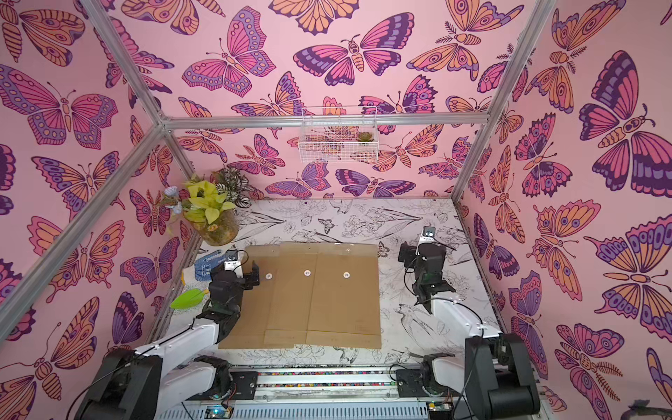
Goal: Open the file bag
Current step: Reset both arms
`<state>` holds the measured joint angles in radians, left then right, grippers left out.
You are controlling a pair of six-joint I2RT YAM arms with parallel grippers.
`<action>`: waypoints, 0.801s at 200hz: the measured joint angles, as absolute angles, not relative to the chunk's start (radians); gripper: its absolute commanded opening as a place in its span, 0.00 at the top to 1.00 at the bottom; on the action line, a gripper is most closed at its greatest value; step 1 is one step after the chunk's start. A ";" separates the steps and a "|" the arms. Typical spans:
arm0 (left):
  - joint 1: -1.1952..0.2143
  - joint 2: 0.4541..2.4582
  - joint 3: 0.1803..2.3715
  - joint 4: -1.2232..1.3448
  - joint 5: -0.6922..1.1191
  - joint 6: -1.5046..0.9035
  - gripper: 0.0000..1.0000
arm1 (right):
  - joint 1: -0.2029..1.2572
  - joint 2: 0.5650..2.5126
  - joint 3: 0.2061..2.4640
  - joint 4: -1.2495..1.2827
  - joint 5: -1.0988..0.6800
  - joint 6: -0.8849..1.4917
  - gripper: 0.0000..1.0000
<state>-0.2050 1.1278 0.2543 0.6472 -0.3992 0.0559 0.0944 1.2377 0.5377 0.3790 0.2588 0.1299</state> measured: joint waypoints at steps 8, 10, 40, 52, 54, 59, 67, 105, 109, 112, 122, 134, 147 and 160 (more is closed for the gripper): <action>-0.200 1.122 0.251 0.652 -0.391 0.065 0.01 | 0.084 1.259 0.542 0.381 0.254 0.130 0.00; -0.199 1.121 0.251 0.651 -0.388 0.068 0.01 | 0.082 1.264 0.542 0.383 0.254 0.130 0.00; -0.145 1.081 0.247 0.661 -0.308 0.080 0.01 | 0.056 1.339 0.553 0.401 0.222 0.130 0.00; -0.116 1.095 0.233 0.688 -0.280 0.079 0.01 | 0.041 1.361 0.569 0.397 0.207 0.126 0.00; -0.112 1.098 0.230 0.693 -0.276 0.080 0.01 | 0.038 1.363 0.573 0.397 0.204 0.126 0.00; -0.099 1.116 0.220 0.719 -0.261 0.081 0.01 | 0.031 1.370 0.580 0.398 0.198 0.125 0.00; -0.080 1.150 0.208 0.752 -0.237 0.082 0.01 | 0.019 1.379 0.593 0.401 0.189 0.121 0.01; -0.026 1.291 0.270 0.751 -0.112 0.081 0.01 | -0.006 1.410 0.615 0.455 0.159 0.091 0.01; -0.025 1.305 0.282 0.757 -0.099 0.078 0.00 | -0.006 1.414 0.615 0.461 0.155 0.086 0.00; -0.024 1.312 0.287 0.764 -0.091 0.077 0.01 | -0.006 1.415 0.615 0.463 0.155 0.083 0.00; -0.023 1.338 0.294 0.801 -0.061 0.071 0.00 | -0.006 1.421 0.615 0.476 0.147 0.073 0.00; -0.022 1.375 0.284 0.861 -0.031 0.068 0.00 | -0.007 1.422 0.614 0.492 0.134 0.061 0.00; -0.020 1.430 0.265 0.931 -0.017 0.064 0.00 | -0.007 1.422 0.614 0.517 0.121 0.049 0.00; -0.018 1.497 0.244 0.999 -0.010 0.062 0.00 | -0.007 1.421 0.614 0.524 0.115 0.047 0.00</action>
<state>-0.0177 1.4971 0.2440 0.9989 -0.0105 0.0620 -0.0071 1.4208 0.6144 0.5243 0.1146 0.0467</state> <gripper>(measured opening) 0.994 0.996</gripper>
